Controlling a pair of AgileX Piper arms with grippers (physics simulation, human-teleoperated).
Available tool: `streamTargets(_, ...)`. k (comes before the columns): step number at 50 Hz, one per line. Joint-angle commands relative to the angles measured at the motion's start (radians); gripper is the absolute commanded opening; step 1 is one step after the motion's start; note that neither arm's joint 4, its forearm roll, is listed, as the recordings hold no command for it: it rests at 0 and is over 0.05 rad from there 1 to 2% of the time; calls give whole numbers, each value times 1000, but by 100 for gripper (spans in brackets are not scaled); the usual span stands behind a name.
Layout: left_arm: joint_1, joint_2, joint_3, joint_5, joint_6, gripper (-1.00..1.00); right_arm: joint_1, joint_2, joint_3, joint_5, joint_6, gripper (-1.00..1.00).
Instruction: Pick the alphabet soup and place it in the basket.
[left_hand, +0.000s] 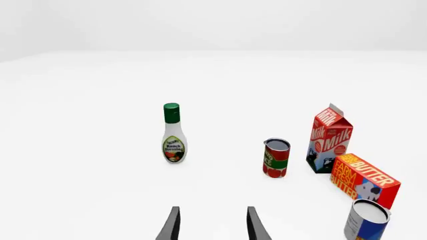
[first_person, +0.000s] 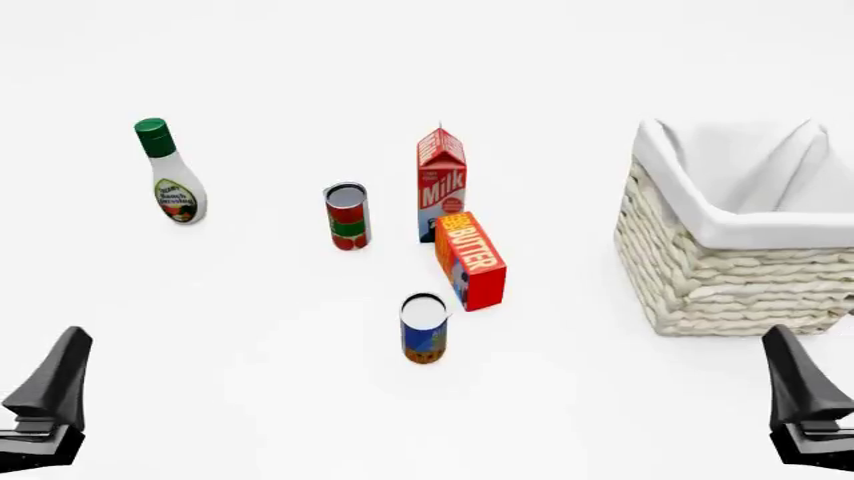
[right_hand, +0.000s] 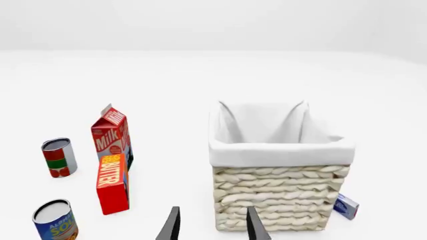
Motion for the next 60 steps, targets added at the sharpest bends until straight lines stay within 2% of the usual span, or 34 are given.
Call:
streamTargets(1, 0, 5, -3, -1, 0, 100, 11, -3, -3, 0, -13, 100)
streamTargets(18, 0, 4, -3, -1, 0, 100, 31, -5, -34, 25, -21, 100)
streamTargets(26, 0, 5, -3, -1, 0, 100, 76, -7, -83, 58, -29, 100)
streamTargets(33, 0, 5, -3, -1, 0, 100, 162, -7, -142, 94, -48, 100)
streamTargets(43, 0, 5, -3, -1, 0, 100, 278, 8, -164, 94, -54, 100)
streamTargets(52, 0, 5, -3, -1, 0, 100, 380, 76, -182, 43, -69, 100)
streamTargets(60, 0, 4, -3, -1, 0, 100, 466, 187, -176, -64, -82, 100)
